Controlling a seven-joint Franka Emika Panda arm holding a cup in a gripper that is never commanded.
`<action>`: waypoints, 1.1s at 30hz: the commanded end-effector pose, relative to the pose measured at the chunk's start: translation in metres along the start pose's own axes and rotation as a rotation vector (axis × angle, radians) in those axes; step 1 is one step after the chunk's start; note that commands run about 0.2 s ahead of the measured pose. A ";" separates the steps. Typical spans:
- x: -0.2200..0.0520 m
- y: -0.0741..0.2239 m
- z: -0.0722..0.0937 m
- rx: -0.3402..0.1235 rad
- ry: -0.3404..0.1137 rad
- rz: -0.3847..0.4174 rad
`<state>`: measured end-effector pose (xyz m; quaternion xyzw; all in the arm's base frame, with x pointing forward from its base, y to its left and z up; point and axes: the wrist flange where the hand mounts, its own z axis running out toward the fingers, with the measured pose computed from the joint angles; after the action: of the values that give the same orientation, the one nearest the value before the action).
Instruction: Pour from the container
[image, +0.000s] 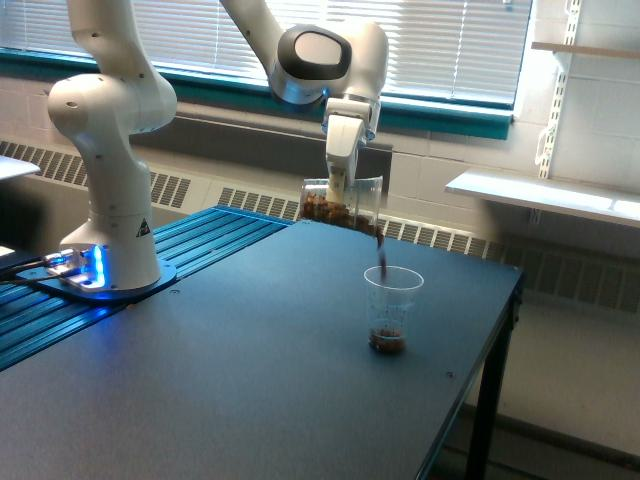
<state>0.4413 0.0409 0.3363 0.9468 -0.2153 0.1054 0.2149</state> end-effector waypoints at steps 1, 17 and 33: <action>0.003 -0.003 -0.011 -0.014 0.024 -0.017; 0.004 -0.006 -0.013 -0.047 0.024 -0.036; 0.007 -0.006 -0.019 -0.091 0.032 -0.064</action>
<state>0.4466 0.0473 0.3488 0.9411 -0.1978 0.1014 0.2549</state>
